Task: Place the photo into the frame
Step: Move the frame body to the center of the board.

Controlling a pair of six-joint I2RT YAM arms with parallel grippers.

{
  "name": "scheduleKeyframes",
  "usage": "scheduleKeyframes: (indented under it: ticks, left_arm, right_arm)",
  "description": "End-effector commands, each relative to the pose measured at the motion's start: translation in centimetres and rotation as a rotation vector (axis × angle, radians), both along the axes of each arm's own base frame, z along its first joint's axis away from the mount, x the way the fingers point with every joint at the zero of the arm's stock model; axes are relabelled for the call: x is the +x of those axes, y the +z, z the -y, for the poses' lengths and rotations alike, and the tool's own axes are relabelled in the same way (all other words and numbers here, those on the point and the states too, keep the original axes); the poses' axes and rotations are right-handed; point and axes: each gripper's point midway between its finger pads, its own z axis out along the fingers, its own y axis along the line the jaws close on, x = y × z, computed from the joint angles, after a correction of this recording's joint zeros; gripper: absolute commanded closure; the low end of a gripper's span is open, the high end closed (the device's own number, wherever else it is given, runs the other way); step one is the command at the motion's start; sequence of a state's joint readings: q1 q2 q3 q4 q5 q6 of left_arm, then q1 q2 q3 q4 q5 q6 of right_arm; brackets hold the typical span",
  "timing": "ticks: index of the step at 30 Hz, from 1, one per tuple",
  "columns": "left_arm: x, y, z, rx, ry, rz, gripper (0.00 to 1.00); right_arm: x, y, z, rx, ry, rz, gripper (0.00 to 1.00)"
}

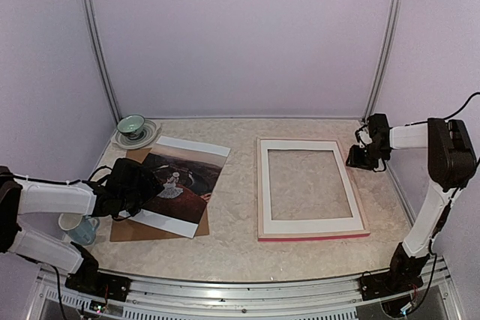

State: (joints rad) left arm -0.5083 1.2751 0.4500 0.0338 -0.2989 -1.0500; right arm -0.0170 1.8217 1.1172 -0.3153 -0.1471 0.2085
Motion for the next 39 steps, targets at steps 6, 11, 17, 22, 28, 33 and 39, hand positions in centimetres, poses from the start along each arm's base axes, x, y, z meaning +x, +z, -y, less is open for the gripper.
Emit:
scheduleKeyframes:
  ticks: [6,11,17,22,28,33,39]
  left_arm:
    - [0.3,0.4,0.7,-0.015,-0.012,0.012,0.01]
    - [0.3,0.5,0.6,-0.013,-0.011,0.012,0.01]
    - [0.2,0.3,0.6,-0.013,-0.010,0.010,0.01]
    - [0.1,0.1,0.5,-0.012,-0.011,0.005,0.01]
    - [-0.1,-0.2,0.5,-0.013,-0.011,0.001,0.01]
    - [-0.2,-0.3,0.5,-0.015,-0.011,0.000,0.01]
    - [-0.2,-0.5,0.6,-0.017,-0.015,-0.003,0.01]
  right_arm:
    - [0.5,-1.2,0.0,0.020,-0.012,-0.005,0.59]
    - [0.7,-1.5,-0.2,0.039,-0.010,-0.008,0.69]
    - [0.7,-1.9,-0.5,0.056,-0.012,-0.013,0.69]
    - [0.8,-2.2,-0.6,0.068,-0.013,-0.014,0.69]
    - [0.9,-2.5,-0.9,0.091,-0.020,-0.019,0.78]
    - [1.1,-2.0,-1.5,0.139,-0.027,-0.005,0.80]
    - [1.7,-1.3,-2.3,0.214,-0.059,0.017,0.82]
